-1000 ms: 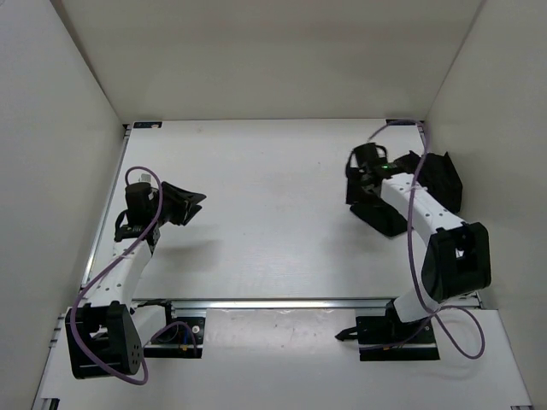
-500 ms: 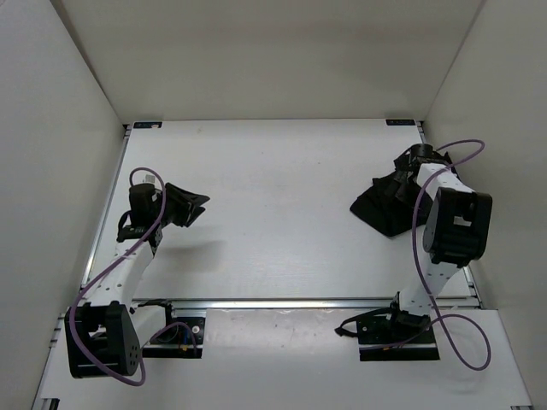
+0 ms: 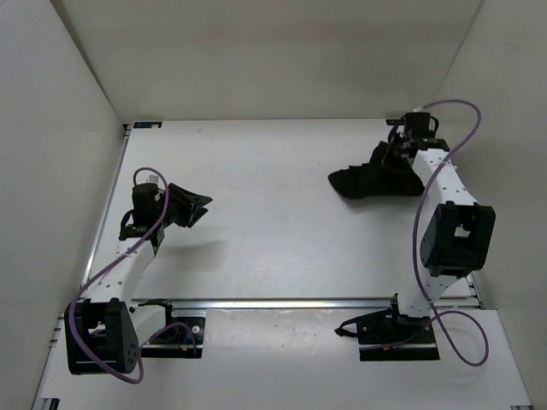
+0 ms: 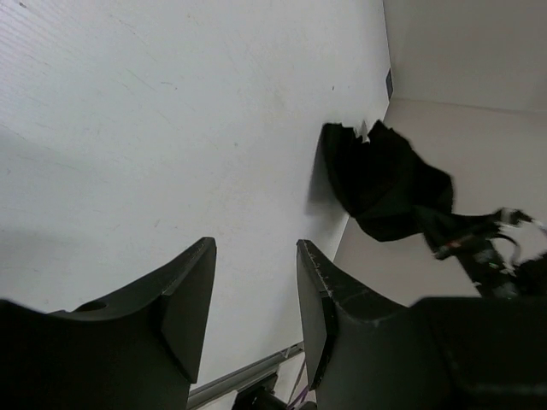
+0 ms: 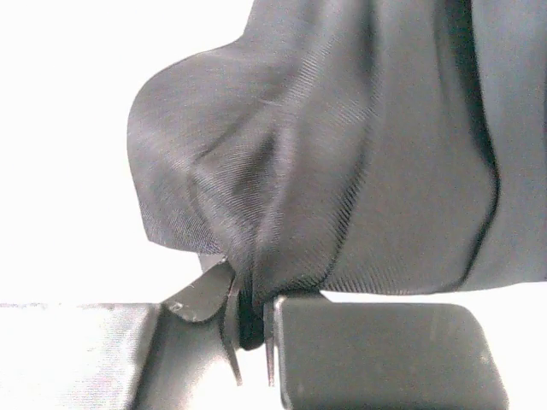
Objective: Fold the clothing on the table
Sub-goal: Move the skirt to the center of the board, then flatten the skirt out, then fold the skirt
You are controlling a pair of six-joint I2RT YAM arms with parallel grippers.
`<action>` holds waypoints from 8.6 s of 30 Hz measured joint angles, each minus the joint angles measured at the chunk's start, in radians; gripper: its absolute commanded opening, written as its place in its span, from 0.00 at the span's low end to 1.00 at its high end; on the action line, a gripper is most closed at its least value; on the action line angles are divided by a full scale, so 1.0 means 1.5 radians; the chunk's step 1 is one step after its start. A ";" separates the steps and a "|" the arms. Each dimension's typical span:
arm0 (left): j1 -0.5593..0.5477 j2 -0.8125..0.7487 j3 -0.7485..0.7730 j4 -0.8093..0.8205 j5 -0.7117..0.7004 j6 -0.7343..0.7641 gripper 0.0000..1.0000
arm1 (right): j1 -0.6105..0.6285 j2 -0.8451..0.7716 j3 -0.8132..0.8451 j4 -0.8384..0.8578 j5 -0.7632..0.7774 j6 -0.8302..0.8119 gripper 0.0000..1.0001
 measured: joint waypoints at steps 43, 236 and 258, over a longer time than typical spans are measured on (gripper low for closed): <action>-0.225 0.169 0.004 -0.055 -0.146 0.067 0.60 | 0.546 -0.060 -0.192 0.145 -0.011 -0.012 0.62; -0.091 0.351 0.441 -0.183 0.038 0.165 0.45 | 0.118 -0.013 0.149 -0.145 -0.216 -0.014 0.57; -0.090 0.415 0.155 -0.036 -0.019 0.109 0.41 | 0.056 0.076 -0.165 0.064 -0.246 0.052 0.58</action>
